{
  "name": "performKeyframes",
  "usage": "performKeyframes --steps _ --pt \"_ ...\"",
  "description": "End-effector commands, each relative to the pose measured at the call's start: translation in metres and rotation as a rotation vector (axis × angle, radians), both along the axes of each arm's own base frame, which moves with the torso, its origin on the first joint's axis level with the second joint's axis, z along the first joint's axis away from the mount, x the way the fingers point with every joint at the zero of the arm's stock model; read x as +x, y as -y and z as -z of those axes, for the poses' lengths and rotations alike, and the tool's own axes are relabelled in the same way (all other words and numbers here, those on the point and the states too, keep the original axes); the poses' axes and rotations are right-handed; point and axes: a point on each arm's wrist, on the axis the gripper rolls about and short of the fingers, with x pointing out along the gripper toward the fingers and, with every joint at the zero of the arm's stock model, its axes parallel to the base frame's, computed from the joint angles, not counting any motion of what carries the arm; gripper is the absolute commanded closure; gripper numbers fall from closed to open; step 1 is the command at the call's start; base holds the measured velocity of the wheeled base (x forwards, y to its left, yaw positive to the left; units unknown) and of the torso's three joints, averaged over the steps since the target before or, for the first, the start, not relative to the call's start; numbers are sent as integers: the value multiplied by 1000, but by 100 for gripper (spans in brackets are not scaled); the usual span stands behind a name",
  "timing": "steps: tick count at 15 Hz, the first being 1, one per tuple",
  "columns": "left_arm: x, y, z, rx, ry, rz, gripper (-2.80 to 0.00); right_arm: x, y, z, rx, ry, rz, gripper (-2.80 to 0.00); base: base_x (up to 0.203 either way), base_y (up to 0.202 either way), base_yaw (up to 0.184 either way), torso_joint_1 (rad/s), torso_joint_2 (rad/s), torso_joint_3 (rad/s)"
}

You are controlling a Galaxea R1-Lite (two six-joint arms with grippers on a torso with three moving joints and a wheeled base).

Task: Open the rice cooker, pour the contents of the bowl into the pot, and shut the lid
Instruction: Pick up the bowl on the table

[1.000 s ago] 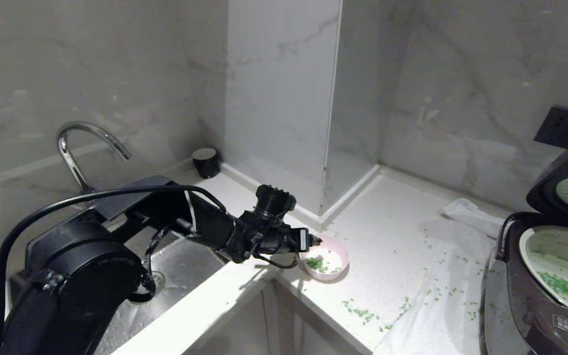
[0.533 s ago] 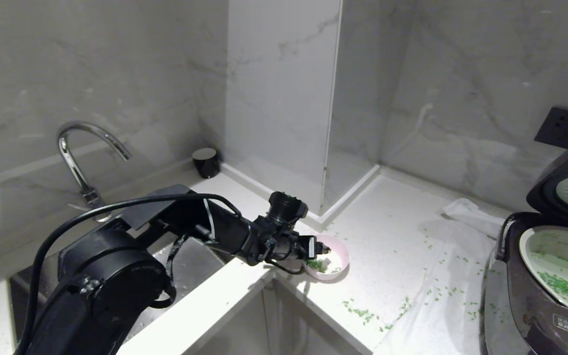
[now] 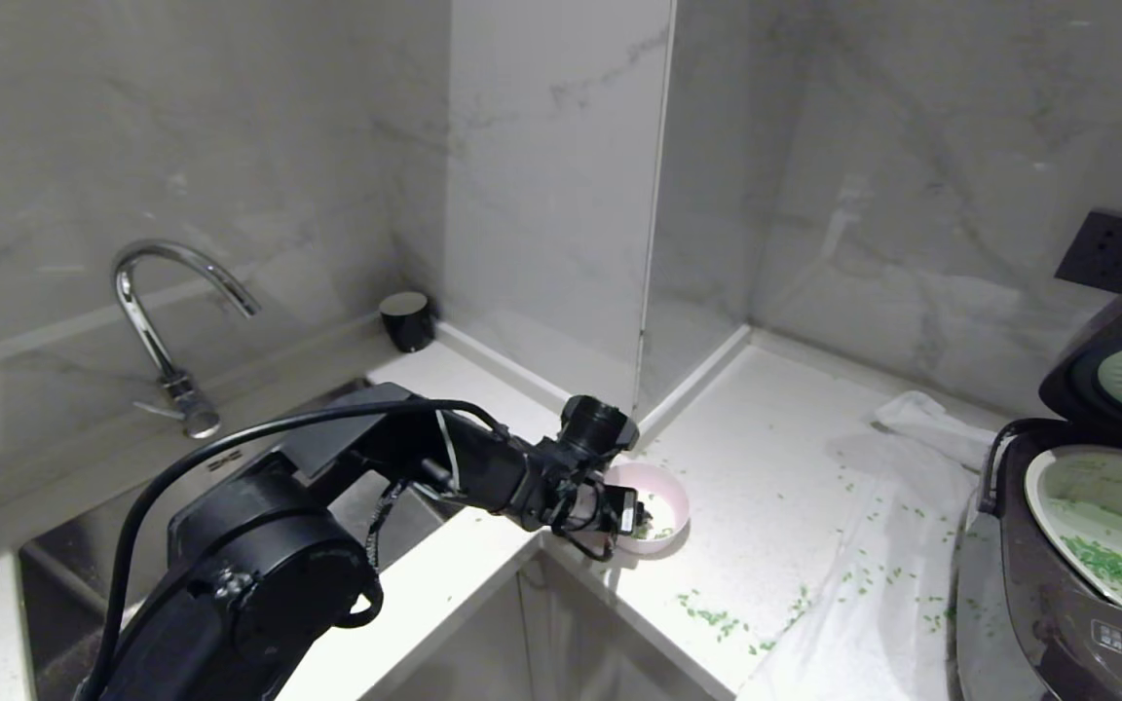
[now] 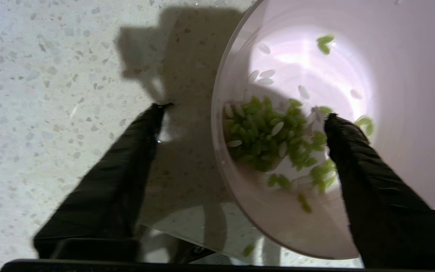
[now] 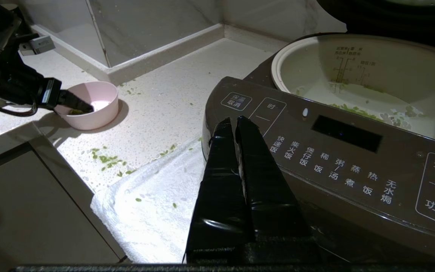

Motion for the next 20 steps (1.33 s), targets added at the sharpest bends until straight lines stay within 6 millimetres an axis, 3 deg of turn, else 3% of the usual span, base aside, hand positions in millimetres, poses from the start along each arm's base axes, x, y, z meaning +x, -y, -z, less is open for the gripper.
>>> performKeyframes --steps 1,13,16,20 --pt "-1 3 -2 0 -1 4 0 0 0 0 -2 0 0 0 0 0 0 0 0 0" --pt "-5 1 -6 5 -9 3 0 0 0 0 -2 0 1 0 0 0 0 0 0 0" --pt "-3 -3 -17 -16 -7 -22 0 0 0 0 0 0 1 0 0 0 0 0 0 0" --pt "9 -29 -42 -30 -7 -89 0 0 0 0 -2 0 0 0 0 0 0 0 0 0"
